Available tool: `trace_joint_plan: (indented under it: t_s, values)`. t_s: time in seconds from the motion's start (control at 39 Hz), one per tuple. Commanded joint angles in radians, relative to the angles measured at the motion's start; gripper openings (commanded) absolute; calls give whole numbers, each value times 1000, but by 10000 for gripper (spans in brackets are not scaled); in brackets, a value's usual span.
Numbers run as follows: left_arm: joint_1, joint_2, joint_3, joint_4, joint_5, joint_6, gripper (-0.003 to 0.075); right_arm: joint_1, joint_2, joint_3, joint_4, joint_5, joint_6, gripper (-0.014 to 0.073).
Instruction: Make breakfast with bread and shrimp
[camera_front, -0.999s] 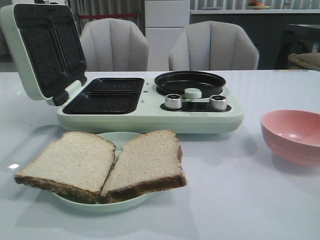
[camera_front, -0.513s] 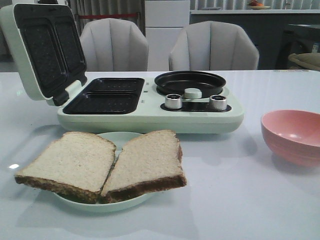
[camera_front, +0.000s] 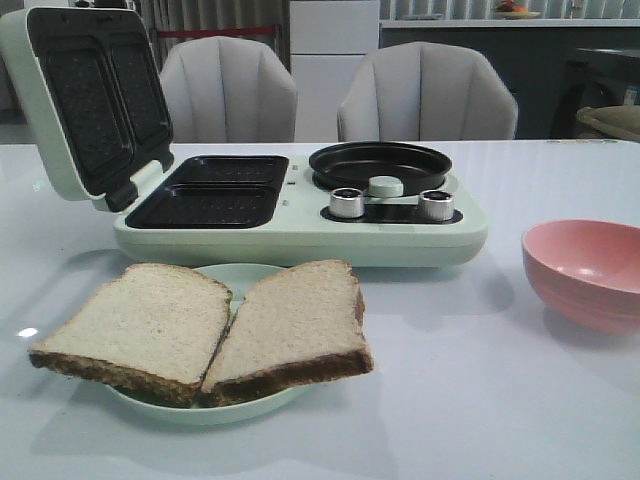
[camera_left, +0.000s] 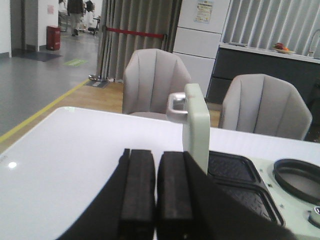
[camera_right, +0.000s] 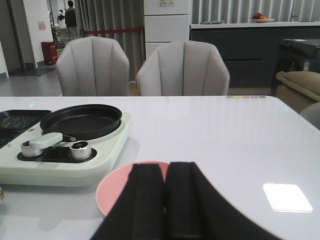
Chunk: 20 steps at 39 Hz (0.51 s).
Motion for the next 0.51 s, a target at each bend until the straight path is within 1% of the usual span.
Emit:
trace_joint_plan:
  t_s: [0.0, 0.1, 0.15, 0.21, 0.31, 0.36, 0.41, 0.46, 0.49]
  values:
    - [-32, 21, 1, -15, -77, -10, 114, -5, -22, -14, -11, -90, -1, 135]
    - [-48, 21, 2, 13, -49, -10, 120, -5, -22, -14, -11, -90, -1, 135]
    - [-52, 21, 2, 49, -46, -10, 136, -5, -22, -14, -11, -90, -1, 135]
    - [-64, 21, -2, 77, -44, -10, 168, -5, -22, -14, -11, -90, -1, 135]
    - [-102, 24, -10, 98, -42, -10, 295, -5, -22, -14, -11, -90, -1, 135]
    - [-122, 34, -17, 98, -42, -9, 377, -5, -22, -14, -11, -90, -1, 135]
    - [-141, 49, -21, 101, -42, -2, 441, -5, -22, -14, -11, -90, -1, 135]
    - [-152, 61, -26, 106, -35, -2, 492, -5, -22, -14, -11, -90, -1, 135]
    - [-154, 68, -28, 106, -31, -2, 504, -5, -22, -14, -11, -90, -1, 135]
